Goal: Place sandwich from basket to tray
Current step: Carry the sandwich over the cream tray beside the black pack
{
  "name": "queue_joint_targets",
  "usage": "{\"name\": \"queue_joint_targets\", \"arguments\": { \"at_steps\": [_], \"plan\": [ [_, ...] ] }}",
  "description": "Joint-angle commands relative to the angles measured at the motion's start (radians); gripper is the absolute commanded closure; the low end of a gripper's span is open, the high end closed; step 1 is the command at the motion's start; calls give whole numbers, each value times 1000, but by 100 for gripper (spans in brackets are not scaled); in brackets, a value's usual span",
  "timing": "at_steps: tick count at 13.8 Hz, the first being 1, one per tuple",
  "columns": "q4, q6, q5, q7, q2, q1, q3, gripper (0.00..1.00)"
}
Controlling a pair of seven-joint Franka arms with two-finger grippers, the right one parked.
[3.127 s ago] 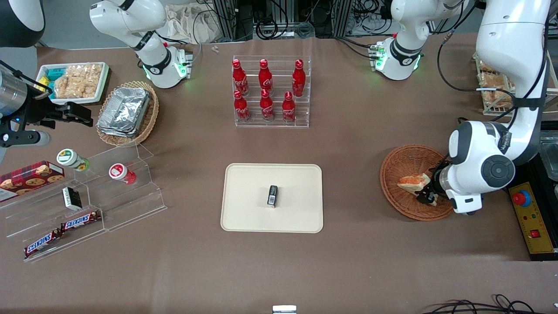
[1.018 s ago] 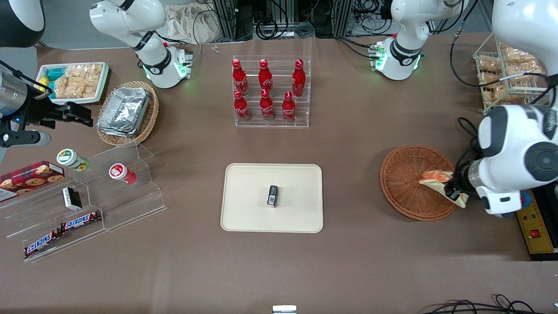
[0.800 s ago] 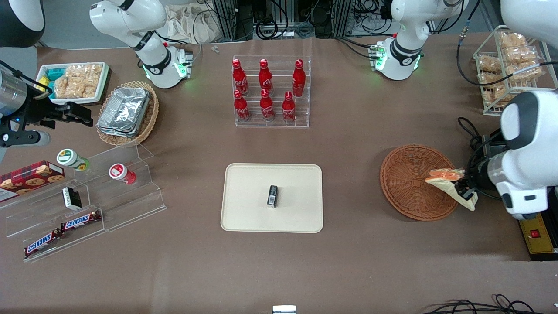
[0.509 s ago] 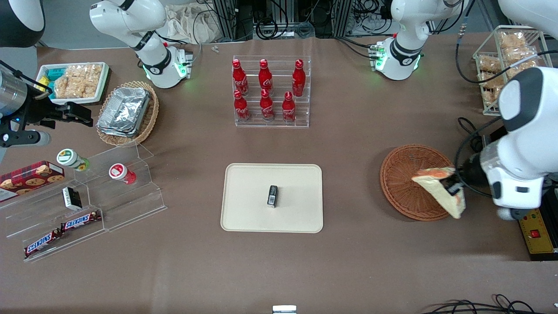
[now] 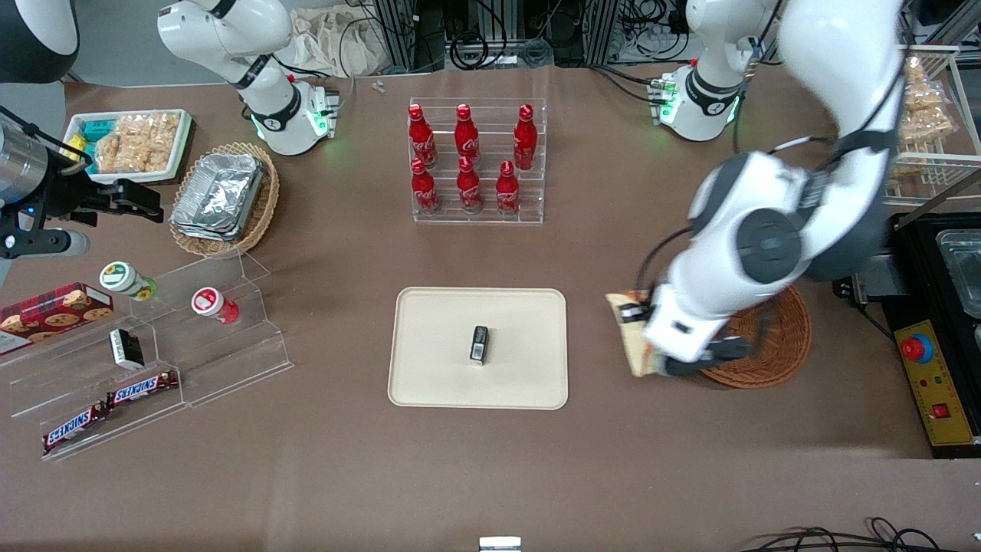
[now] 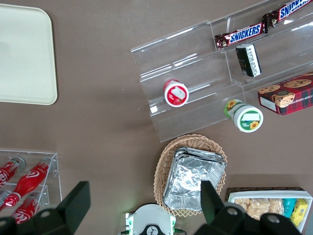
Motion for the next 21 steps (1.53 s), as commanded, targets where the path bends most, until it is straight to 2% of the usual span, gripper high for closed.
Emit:
{"name": "queue_joint_targets", "arguments": {
  "at_steps": [1,2,5,10,11,12,13,14,21],
  "plan": [
    [46,-2,70,12,115,-67,3,100],
    [48,12,87,21,150,-80,3,100],
    [46,192,91,18,236,-109,3,100],
    [49,242,94,12,296,-153,9,100],
    [48,255,94,13,306,-155,9,96],
    [48,257,94,12,310,-155,9,89],
    [46,257,93,12,312,-155,9,53],
    [46,257,93,12,312,-155,9,2],
    [54,253,82,3,242,-130,8,0]
  ]
}}
